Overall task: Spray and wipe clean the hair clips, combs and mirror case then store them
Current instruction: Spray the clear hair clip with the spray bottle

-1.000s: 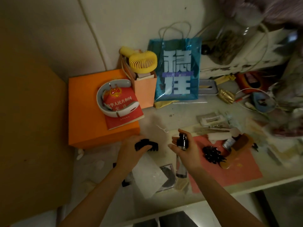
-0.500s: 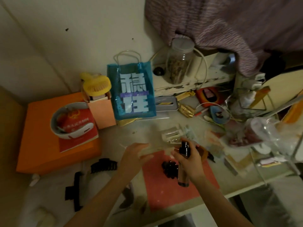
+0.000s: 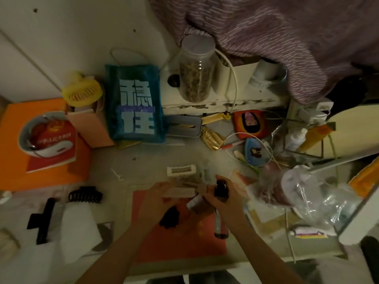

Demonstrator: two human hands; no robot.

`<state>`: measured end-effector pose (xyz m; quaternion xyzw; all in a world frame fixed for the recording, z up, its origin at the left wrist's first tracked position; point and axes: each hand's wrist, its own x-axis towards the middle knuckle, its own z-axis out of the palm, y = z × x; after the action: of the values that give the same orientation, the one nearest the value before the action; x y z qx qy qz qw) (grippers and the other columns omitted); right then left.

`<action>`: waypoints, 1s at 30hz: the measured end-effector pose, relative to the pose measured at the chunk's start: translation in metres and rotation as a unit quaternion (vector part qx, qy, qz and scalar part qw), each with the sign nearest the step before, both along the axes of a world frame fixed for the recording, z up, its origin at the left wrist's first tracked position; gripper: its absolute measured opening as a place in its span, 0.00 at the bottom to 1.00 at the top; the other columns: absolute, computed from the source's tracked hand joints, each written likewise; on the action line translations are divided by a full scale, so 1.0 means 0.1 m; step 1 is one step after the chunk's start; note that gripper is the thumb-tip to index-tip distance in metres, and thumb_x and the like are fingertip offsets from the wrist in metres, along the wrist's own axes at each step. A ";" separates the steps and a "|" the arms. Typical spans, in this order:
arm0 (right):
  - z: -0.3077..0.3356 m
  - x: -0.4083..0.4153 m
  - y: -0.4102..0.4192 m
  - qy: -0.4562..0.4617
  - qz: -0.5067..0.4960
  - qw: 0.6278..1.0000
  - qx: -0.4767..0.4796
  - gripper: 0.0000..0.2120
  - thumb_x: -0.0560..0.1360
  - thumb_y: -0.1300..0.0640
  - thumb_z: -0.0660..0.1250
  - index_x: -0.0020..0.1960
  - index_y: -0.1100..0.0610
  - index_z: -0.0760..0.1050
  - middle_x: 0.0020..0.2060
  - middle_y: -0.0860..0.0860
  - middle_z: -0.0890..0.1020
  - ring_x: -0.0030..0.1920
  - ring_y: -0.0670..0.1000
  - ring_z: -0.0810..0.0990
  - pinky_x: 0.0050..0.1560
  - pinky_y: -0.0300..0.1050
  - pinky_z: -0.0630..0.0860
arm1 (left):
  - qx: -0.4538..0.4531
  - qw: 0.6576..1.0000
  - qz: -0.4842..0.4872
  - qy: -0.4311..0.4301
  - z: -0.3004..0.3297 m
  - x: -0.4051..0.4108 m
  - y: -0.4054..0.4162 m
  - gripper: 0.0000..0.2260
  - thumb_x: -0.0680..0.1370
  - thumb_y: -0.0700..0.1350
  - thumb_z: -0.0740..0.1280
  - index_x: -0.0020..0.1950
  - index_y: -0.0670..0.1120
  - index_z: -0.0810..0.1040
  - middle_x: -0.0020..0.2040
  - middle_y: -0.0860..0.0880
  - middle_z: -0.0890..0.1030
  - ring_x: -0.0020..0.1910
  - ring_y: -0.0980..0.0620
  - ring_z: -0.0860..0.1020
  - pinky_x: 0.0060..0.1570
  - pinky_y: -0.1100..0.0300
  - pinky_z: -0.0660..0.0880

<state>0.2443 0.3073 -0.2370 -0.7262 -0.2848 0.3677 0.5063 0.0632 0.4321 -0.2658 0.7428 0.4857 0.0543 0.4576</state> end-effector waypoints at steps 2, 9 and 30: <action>-0.06 0.03 -0.01 -0.001 0.007 1.000 -0.006 0.21 0.71 0.62 0.74 0.58 0.47 0.71 0.46 0.45 0.81 0.45 0.35 0.80 0.42 0.28 0.75 | 0.006 0.999 0.032 -0.006 -0.07 -0.01 -0.03 0.16 0.71 0.46 0.76 0.57 0.48 0.79 0.57 0.48 0.80 0.55 0.48 0.78 0.57 0.55 0.75; -0.20 0.02 -0.05 0.014 0.035 0.999 -0.031 0.22 0.71 0.59 0.74 0.59 0.43 0.70 0.49 0.49 0.82 0.49 0.40 0.80 0.48 0.32 0.76 | -0.015 0.998 0.056 -0.010 -0.25 -0.15 0.07 0.22 0.64 0.62 0.73 0.57 0.62 0.78 0.57 0.52 0.80 0.56 0.52 0.77 0.59 0.54 0.72; 0.46 -0.04 0.35 0.014 0.030 0.998 0.057 0.24 0.71 0.60 0.74 0.60 0.41 0.70 0.45 0.43 0.84 0.44 0.42 0.84 0.42 0.36 0.79 | 0.057 0.984 0.100 -0.133 0.99 -0.29 0.36 0.14 0.71 0.44 0.75 0.51 0.59 0.79 0.49 0.56 0.80 0.48 0.61 0.77 0.48 0.70 0.72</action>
<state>0.2401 0.3427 -0.1912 -0.6819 -0.3195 0.3762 0.5398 0.0342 0.4681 -0.1672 0.7019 0.4881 0.2257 0.4670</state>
